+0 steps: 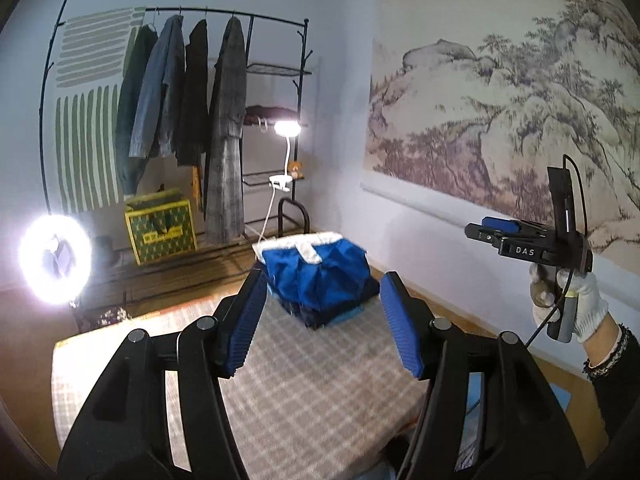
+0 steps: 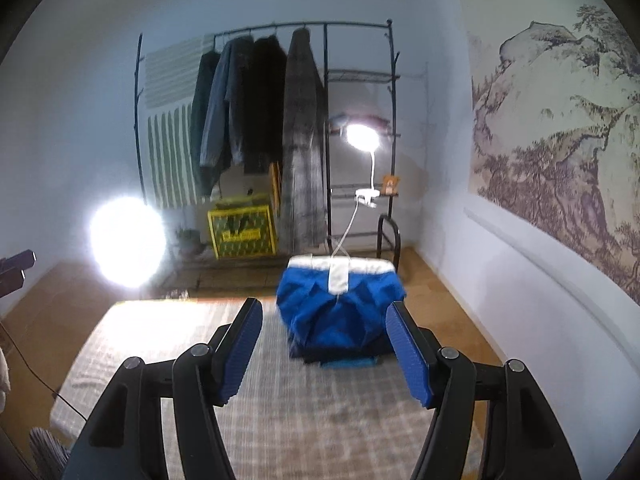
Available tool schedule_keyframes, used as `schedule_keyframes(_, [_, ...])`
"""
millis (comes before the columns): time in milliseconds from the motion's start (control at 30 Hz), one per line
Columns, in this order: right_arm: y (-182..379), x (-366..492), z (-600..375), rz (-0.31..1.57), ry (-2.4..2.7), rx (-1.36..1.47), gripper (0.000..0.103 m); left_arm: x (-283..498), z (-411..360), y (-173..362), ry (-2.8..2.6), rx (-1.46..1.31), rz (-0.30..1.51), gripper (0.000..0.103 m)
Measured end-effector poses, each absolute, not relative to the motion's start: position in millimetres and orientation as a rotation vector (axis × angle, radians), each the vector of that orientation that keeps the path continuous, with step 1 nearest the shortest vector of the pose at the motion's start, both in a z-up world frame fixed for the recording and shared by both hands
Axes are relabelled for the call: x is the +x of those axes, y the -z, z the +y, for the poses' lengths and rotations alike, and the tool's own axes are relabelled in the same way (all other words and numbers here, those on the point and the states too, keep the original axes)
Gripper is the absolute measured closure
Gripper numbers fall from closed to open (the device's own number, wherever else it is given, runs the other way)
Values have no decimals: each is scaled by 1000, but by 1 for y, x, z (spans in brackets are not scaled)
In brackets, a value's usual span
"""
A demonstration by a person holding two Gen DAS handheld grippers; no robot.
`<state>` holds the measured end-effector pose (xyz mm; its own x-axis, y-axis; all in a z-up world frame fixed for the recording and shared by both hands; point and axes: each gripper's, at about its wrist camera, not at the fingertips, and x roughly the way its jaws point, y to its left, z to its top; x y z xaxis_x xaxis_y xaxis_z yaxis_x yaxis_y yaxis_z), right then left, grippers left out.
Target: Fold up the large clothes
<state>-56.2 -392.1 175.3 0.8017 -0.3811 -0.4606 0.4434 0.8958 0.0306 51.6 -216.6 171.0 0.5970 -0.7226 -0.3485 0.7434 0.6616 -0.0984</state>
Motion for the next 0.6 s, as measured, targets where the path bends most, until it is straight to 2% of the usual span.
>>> schedule_keyframes(200, [-137, -59, -358, 474, 437, 154, 33, 48, -208, -122, 843, 32, 464, 41])
schedule_keyframes(267, [-123, -57, -348, 472, 445, 160, 23, 48, -206, -106, 834, 42, 469, 32])
schedule_keyframes(500, [-90, -39, -328, 469, 513, 89, 13, 65, -210, -59, 809, 28, 506, 21])
schedule_keyframes(600, [-79, -29, -324, 459, 537, 81, 3, 72, -213, -47, 771, 46, 488, 15])
